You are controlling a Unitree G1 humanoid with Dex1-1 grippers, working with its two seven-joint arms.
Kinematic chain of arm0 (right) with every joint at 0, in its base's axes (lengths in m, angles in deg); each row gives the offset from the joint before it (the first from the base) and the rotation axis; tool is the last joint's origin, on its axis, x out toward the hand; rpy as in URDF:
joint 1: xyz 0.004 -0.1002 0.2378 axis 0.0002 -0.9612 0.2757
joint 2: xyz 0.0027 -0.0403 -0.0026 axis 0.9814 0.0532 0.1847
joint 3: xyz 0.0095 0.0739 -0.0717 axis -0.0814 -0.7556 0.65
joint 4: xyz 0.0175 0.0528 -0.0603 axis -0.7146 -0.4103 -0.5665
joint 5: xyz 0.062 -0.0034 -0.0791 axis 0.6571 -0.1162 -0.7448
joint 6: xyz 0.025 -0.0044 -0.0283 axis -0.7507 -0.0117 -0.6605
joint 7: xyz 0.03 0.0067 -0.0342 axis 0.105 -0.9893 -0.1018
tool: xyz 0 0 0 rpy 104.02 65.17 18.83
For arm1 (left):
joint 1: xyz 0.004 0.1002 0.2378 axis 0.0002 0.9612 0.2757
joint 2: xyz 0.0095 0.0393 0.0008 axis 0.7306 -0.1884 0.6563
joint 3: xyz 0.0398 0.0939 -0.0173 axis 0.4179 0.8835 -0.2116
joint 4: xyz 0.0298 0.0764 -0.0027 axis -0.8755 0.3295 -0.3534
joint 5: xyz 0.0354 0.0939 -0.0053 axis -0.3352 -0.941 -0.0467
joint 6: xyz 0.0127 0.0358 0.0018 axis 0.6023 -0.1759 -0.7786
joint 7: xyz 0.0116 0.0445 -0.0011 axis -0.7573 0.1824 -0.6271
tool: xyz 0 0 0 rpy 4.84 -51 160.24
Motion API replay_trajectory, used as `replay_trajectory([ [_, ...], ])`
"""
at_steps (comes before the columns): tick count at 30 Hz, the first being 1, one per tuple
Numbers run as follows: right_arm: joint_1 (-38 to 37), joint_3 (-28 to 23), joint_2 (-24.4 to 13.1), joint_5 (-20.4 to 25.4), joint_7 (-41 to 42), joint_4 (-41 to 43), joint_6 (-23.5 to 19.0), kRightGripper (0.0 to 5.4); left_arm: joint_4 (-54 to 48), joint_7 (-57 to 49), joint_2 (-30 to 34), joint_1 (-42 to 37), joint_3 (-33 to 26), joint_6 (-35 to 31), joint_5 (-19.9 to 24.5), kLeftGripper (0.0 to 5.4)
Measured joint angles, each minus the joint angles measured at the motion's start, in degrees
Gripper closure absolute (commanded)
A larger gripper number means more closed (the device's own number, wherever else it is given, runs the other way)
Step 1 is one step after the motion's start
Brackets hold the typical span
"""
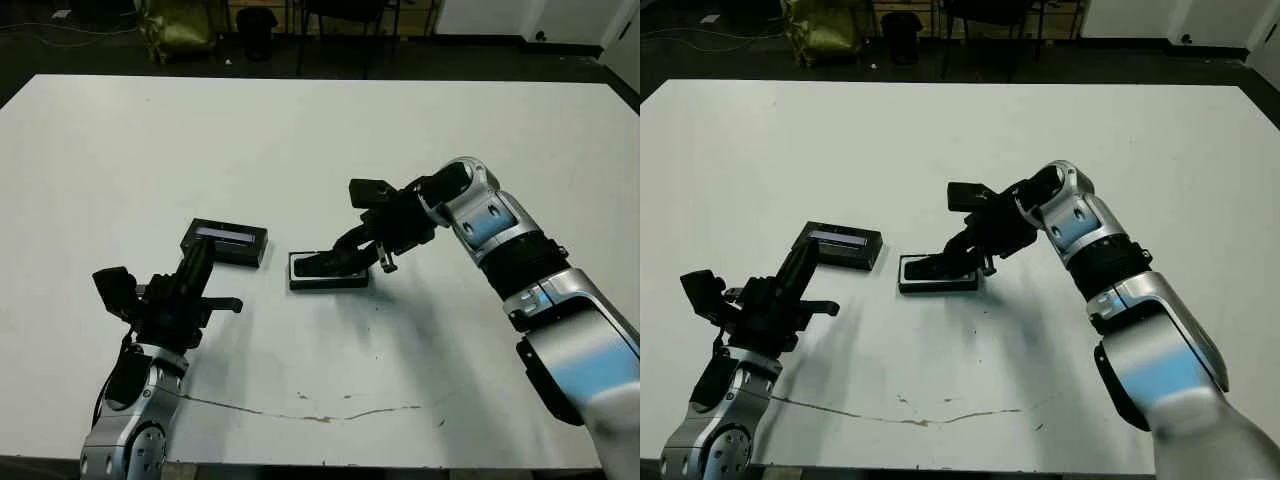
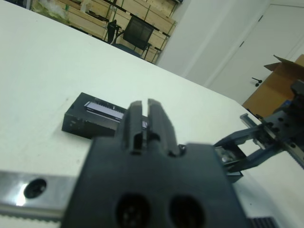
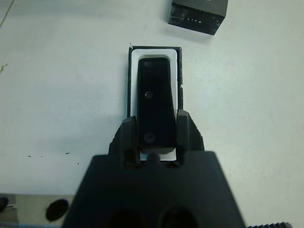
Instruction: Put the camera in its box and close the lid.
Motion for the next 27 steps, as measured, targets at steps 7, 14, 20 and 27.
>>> replay_trajectory([
  [7,-0.9,0.0,0.0,0.0,-0.9,1.7,-1.4,4.61,0.0,0.0,-0.1,0.0,0.0,0.0,-0.1,5.40],
  [14,-1.2,0.6,1.1,0.4,-0.4,1.4,2.9,3.02,0.0,0.0,-0.1,0.0,0.0,0.0,0.0,5.40],
  [20,-1.2,0.5,0.9,0.4,-0.8,0.5,6.0,1.72,0.0,-0.1,-0.1,0.0,0.0,-0.1,0.1,5.40],
  [27,-1.2,0.5,0.9,0.4,-1.0,0.3,6.0,0.15,-0.1,0.0,-0.1,0.0,0.0,-0.3,0.0,5.40],
])
